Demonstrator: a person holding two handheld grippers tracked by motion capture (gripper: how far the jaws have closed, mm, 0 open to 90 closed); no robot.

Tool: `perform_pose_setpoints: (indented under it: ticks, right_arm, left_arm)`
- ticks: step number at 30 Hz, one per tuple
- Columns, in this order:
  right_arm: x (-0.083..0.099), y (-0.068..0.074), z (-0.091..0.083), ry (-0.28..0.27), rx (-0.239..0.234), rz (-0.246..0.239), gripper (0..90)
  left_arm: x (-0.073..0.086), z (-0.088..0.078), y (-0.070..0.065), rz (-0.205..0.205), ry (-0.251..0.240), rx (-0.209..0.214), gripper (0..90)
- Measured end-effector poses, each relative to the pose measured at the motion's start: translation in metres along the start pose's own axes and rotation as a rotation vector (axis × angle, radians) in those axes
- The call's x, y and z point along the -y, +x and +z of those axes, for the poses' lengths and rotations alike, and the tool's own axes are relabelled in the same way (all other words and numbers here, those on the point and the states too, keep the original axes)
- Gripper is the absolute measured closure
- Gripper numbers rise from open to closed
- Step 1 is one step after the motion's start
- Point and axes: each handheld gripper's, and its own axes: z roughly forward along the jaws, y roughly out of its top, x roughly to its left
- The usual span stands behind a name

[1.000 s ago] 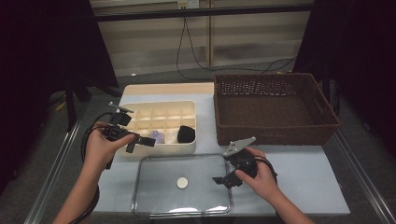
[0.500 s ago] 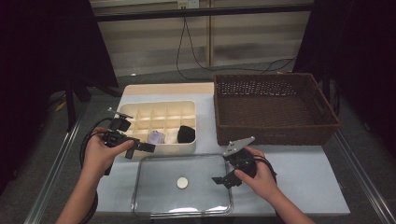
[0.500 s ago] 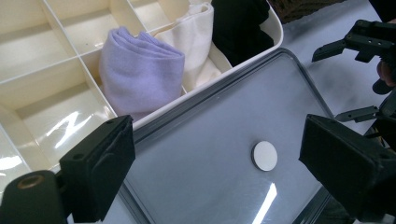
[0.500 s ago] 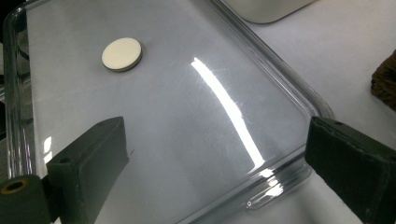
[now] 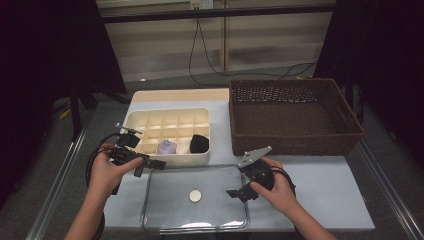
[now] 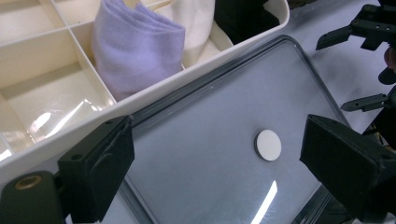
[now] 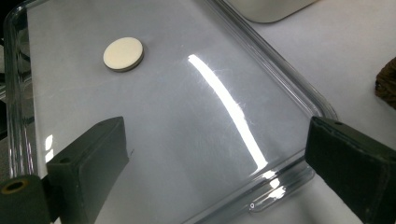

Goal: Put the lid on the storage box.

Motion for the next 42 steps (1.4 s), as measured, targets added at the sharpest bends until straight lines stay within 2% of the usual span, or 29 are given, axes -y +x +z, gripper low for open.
perform_pose_setpoints:
  ticks: [8, 11, 12, 14, 15, 18, 19, 21, 22, 25, 26, 27, 30, 36, 39, 40, 41, 42]
  right_arm:
    - [0.0, 0.0, 0.001, 0.008, 0.003, -0.005, 5.7]
    - [-0.001, 0.0, 0.0, -0.003, -0.001, 0.004, 5.7]
    - [-0.001, 0.0, 0.0, -0.008, -0.002, 0.002, 5.7]
    - [-0.001, 0.0, 0.0, -0.012, 0.003, 0.005, 5.7]
    - [-0.001, 0.0, 0.0, -0.009, 0.005, 0.002, 5.7]
    - [-0.001, 0.0, 0.0, -0.007, 0.011, 0.003, 5.7]
    - [-0.001, 0.0, -0.001, -0.008, 0.011, 0.007, 5.7]
    - [-0.002, -0.001, -0.001, -0.008, 0.012, 0.007, 5.7]
    - [-0.002, -0.001, -0.001, -0.006, 0.016, 0.008, 5.7]
    - [-0.002, -0.001, -0.001, -0.003, 0.016, 0.004, 5.7]
    - [-0.002, -0.001, -0.001, 0.0, 0.013, 0.008, 5.7]
    - [-0.002, -0.001, 0.0, 0.008, 0.014, 0.004, 5.7]
    - [-0.003, -0.001, 0.001, -0.002, 0.025, 0.01, 6.0]
    - [-0.002, 0.0, 0.003, 0.01, 0.026, 0.02, 6.5]
    - [-0.002, 0.0, 0.004, 0.007, 0.033, 0.029, 6.6]
    - [-0.003, 0.0, 0.004, 0.006, 0.033, 0.031, 6.8]
    - [-0.003, 0.001, 0.003, 0.007, 0.033, 0.03, 7.1]
    - [-0.004, 0.001, 0.003, 0.007, 0.039, 0.037, 7.2]
  left_arm:
    - [0.015, 0.003, 0.005, -0.011, -0.01, 0.012, 9.9]
    - [0.02, 0.006, 0.006, -0.011, -0.012, 0.017, 9.9]
    - [0.021, 0.006, 0.006, -0.022, -0.015, 0.019, 9.9]
    - [0.023, 0.007, 0.007, -0.007, -0.007, 0.021, 9.9]
    - [0.025, 0.008, 0.006, -0.02, -0.016, 0.023, 9.9]
    - [0.028, 0.01, 0.007, -0.011, -0.011, 0.017, 9.8]
    - [0.029, 0.011, 0.007, -0.027, -0.017, 0.019, 9.6]
    - [0.031, 0.011, 0.009, -0.006, 0.0, 0.018, 9.5]
    - [0.033, 0.011, 0.008, -0.015, -0.01, 0.013, 9.5]
    - [0.036, 0.011, 0.01, -0.008, -0.009, 0.01, 9.5]
    - [0.038, 0.012, 0.01, -0.023, -0.015, 0.013, 9.5]
    - [0.04, 0.012, 0.011, -0.01, -0.013, 0.01, 9.5]
    - [0.049, 0.016, 0.013, -0.027, -0.017, 0.01, 9.4]
    - [0.061, 0.02, 0.019, -0.04, 0.005, 0.007, 8.7]
    - [0.064, 0.02, 0.021, -0.014, 0.02, -0.002, 8.7]
    - [0.065, 0.021, 0.02, -0.036, 0.008, 0.0, 8.7]
    - [0.066, 0.021, 0.021, -0.019, 0.022, -0.002, 8.7]
    - [0.067, 0.021, 0.022, -0.019, 0.028, -0.005, 8.7]
